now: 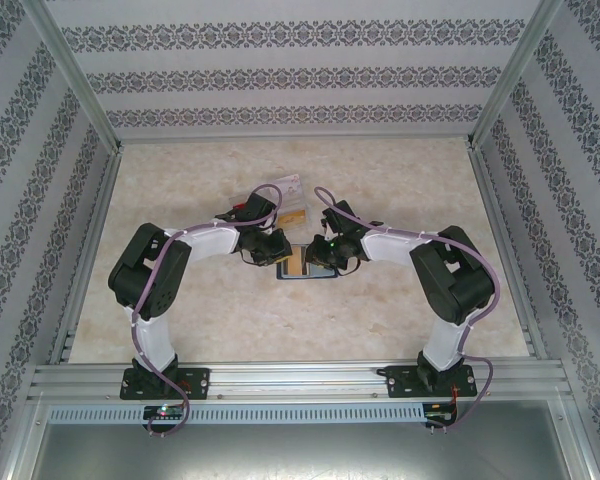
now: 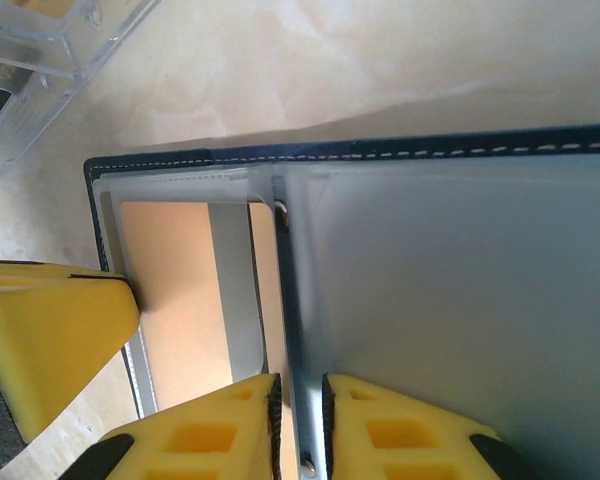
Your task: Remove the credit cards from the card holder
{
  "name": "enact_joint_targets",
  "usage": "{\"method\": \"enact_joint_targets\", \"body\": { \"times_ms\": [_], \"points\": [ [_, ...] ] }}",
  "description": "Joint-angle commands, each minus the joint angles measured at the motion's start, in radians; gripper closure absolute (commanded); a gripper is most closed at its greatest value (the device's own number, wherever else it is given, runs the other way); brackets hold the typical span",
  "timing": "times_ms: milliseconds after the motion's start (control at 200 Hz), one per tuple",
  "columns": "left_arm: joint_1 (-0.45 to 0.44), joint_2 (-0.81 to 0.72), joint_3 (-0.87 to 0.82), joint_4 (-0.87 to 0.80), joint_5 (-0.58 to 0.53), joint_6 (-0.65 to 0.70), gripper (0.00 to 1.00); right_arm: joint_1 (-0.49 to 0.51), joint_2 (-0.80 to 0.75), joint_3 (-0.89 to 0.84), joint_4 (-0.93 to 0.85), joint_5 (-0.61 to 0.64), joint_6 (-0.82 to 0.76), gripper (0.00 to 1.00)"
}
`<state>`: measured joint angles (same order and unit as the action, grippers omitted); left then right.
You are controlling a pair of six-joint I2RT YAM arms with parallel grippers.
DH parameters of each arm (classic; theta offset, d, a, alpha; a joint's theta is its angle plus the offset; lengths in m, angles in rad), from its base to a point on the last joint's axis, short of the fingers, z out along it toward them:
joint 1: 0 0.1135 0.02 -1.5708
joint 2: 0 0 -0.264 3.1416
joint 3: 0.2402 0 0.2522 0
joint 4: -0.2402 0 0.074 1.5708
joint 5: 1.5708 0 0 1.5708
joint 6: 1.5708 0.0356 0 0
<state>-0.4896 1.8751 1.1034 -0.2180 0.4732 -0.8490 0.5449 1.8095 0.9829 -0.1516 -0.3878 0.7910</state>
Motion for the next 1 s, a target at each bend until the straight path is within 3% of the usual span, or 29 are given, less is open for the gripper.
{"method": "enact_joint_targets", "body": {
  "times_ms": [0,280,769,994],
  "points": [
    [0.000,0.031,-0.027,-0.022,-0.018,0.010,0.85,-0.010,0.022,0.015,0.027,-0.025,0.014,0.78],
    [0.000,0.042,-0.054,-0.024,-0.027,0.011,0.86,-0.019,0.017,-0.014,0.102,-0.085,0.027,0.78],
    [0.000,0.053,-0.055,-0.039,-0.038,0.016,0.86,-0.022,0.046,-0.031,0.048,-0.028,0.002,0.75],
    [0.000,0.057,-0.057,-0.037,-0.033,0.016,0.86,-0.018,0.050,-0.039,0.106,-0.092,0.000,0.77]
  ]
}}
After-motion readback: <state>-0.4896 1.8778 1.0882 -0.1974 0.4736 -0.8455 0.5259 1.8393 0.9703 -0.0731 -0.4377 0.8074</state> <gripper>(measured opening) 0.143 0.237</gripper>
